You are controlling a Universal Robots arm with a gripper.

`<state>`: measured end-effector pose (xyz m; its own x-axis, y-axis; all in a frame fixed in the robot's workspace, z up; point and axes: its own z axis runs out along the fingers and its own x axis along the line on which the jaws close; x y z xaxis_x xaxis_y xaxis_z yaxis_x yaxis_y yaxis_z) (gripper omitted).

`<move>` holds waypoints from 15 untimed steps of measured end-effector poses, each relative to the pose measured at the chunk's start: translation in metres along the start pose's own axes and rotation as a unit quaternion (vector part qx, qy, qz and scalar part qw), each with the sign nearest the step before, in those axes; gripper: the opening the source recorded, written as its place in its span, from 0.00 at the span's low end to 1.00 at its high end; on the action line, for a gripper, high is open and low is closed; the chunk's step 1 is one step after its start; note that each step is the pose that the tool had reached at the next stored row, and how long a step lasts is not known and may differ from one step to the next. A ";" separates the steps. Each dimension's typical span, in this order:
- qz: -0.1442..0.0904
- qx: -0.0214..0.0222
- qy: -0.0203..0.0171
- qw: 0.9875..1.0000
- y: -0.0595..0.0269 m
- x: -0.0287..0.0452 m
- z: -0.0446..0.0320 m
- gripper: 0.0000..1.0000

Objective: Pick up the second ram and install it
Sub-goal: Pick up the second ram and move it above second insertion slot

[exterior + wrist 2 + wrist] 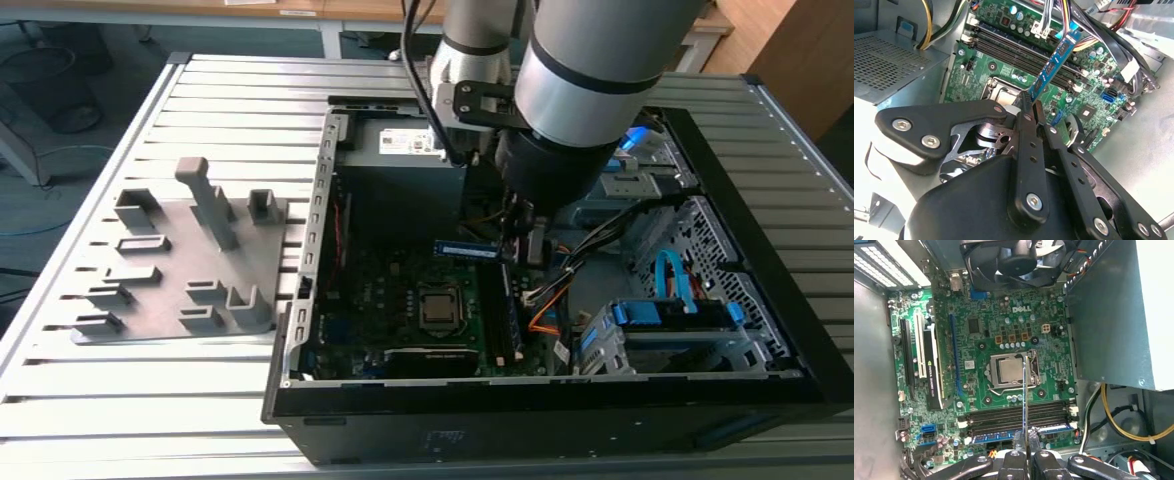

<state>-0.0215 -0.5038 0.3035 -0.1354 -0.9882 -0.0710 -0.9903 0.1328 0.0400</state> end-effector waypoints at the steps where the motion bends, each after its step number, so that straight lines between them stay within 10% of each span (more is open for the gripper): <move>1: 0.000 0.000 0.000 1.000 0.0007 0.0007 0.0008 0.14; 15: -0.041 -0.003 0.002 0.999 0.0079 0.0099 0.0113 0.14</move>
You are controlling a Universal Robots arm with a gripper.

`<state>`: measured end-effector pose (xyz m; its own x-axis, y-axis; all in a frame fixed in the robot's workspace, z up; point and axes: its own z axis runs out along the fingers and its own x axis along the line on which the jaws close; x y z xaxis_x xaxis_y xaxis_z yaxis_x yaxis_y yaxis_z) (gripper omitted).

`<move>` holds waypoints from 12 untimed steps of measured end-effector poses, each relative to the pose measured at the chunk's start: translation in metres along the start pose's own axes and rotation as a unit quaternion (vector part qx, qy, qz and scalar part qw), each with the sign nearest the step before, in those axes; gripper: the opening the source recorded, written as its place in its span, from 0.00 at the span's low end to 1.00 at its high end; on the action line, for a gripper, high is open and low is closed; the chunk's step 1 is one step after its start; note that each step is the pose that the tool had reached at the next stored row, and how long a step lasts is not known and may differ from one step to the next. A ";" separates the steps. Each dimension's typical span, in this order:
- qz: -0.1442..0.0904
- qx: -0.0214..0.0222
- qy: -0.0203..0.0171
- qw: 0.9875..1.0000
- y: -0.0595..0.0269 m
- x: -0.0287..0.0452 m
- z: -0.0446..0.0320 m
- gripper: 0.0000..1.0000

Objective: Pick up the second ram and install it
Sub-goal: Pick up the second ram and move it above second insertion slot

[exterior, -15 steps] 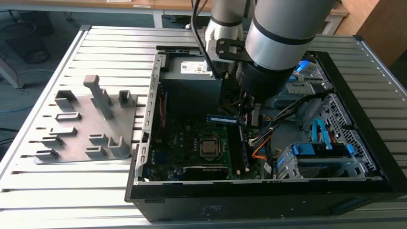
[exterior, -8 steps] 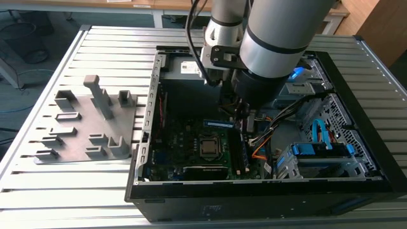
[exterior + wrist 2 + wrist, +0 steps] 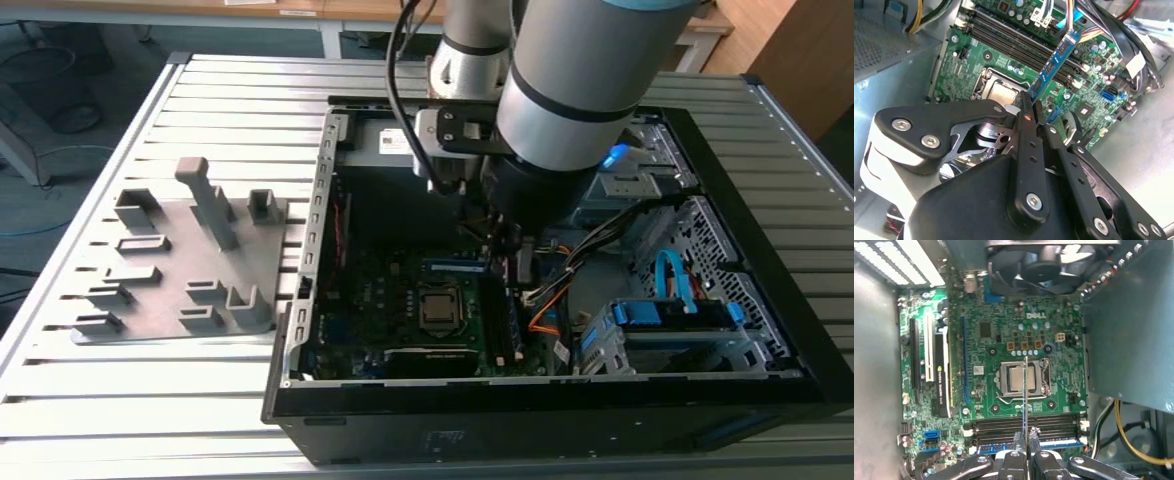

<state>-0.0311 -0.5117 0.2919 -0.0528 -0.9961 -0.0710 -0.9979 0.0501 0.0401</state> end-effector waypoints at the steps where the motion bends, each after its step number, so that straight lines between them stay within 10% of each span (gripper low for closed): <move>1: -0.009 -0.001 0.000 1.000 0.0000 0.0000 0.0004 0.14; 12: -0.023 -0.002 0.001 1.000 0.0000 0.0003 0.0042 0.14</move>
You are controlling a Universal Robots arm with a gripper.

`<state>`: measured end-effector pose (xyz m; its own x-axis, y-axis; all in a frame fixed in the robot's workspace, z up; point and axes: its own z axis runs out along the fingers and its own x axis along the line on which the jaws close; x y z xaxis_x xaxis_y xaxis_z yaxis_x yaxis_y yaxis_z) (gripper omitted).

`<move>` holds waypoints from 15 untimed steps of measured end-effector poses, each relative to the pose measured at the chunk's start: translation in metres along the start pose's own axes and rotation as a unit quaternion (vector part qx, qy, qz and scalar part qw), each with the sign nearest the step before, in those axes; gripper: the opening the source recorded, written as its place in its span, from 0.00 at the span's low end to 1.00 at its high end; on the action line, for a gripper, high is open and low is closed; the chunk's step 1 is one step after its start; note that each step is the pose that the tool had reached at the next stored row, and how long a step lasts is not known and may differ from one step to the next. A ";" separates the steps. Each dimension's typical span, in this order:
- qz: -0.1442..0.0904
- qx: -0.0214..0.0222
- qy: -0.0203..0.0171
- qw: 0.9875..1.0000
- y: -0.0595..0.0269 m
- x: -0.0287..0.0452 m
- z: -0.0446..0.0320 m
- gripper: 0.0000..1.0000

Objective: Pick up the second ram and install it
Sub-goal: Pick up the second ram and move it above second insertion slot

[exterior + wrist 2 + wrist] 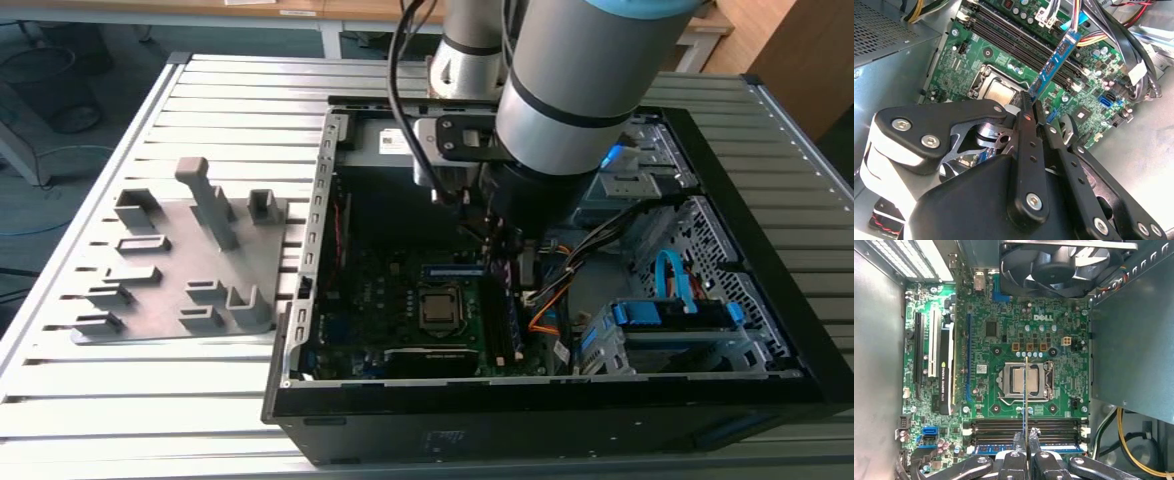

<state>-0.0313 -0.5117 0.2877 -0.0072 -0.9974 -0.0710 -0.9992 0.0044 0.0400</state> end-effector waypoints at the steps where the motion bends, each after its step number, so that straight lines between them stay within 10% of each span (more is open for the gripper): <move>1: 0.000 0.000 0.000 1.000 0.0000 0.0001 0.0007 0.14; 15: 0.000 0.000 0.000 1.000 0.0023 0.0004 0.0057 0.14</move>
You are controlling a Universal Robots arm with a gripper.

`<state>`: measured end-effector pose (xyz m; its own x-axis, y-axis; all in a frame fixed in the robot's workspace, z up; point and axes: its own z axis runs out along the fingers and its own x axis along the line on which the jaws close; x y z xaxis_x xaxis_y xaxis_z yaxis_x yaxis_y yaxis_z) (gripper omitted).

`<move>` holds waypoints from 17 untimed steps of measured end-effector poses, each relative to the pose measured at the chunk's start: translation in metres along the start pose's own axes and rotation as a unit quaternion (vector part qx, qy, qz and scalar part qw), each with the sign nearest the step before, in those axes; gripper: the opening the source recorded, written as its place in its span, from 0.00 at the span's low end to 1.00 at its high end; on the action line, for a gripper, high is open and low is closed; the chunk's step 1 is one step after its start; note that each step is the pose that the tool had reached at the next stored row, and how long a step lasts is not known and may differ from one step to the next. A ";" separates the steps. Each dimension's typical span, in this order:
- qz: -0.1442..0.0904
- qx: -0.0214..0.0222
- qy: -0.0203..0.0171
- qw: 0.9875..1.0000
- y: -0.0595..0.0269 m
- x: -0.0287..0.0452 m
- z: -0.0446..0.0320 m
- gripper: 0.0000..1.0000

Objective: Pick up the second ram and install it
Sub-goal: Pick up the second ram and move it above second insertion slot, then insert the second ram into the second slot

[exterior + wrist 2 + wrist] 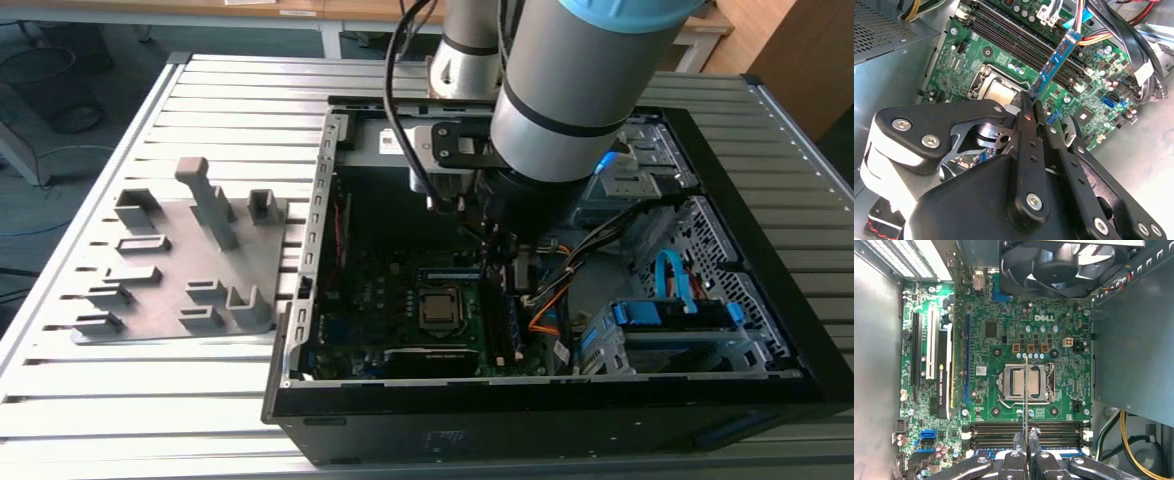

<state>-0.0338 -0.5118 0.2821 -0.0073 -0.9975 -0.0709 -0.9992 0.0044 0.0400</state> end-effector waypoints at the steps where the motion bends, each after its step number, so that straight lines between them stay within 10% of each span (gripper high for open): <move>1: 0.000 0.000 0.000 1.000 0.0000 0.0000 0.0000 0.14; 17: 0.018 0.001 -0.001 1.000 0.0004 0.0000 0.0000 0.14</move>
<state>-0.0342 -0.5118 0.2821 -0.0424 -0.9966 -0.0709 -0.9984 0.0396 0.0401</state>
